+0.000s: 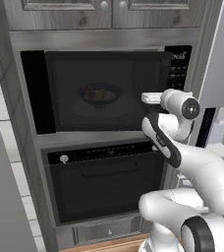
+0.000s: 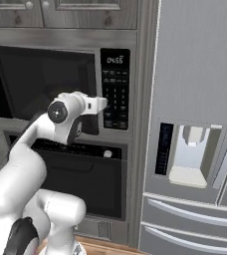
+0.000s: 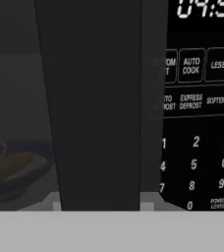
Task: The microwave is finished heating the steak and corn. Take the bowl containing the food and place it on the dining counter.
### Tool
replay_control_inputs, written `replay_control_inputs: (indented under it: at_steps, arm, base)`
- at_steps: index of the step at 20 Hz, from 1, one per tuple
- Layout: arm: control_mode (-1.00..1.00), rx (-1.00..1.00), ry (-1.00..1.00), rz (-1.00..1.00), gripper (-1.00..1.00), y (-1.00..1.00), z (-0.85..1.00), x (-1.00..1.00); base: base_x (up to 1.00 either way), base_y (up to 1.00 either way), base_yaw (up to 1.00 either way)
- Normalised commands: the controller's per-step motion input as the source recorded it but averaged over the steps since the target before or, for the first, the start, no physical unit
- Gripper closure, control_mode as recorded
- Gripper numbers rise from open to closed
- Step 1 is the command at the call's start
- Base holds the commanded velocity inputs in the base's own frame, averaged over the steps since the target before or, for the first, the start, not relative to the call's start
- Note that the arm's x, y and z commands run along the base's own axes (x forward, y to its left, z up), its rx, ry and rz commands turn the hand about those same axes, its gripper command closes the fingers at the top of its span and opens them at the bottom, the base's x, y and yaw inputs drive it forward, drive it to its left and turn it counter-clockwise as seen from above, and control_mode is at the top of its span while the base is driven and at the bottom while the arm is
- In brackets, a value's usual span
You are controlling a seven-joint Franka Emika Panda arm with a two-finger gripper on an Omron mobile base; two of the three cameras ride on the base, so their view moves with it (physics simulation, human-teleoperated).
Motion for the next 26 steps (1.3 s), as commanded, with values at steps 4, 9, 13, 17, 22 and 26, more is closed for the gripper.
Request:
replay_control_inputs:
  at_steps: [4, 9, 13, 17, 22, 26]
  arm:
    - [-1.0, 0.0, 0.0, -0.09, 1.0, 0.24, 0.54, -1.0]
    - [-1.0, 0.0, 0.0, -0.14, 1.0, 0.37, 0.64, -1.0]
    - [-1.0, 0.0, 0.0, -0.13, 1.0, 0.46, 0.51, -1.0]
    - [-1.0, 0.0, 0.0, -0.11, 1.0, 0.49, 0.47, -1.0]
    - [-1.0, 0.01, -0.03, -0.06, -1.0, 0.51, 0.31, -1.0]
    - [-1.0, 0.0, -0.06, 0.09, -1.0, 0.04, 0.0, -1.0]
  base:
    - [0.0, 0.0, 0.0]
    - [0.0, 0.0, 0.0]
    - [0.0, 0.0, 0.0]
    - [0.0, 0.0, 0.0]
    - [0.0, 0.0, 0.0]
    - [0.0, 0.0, 0.0]
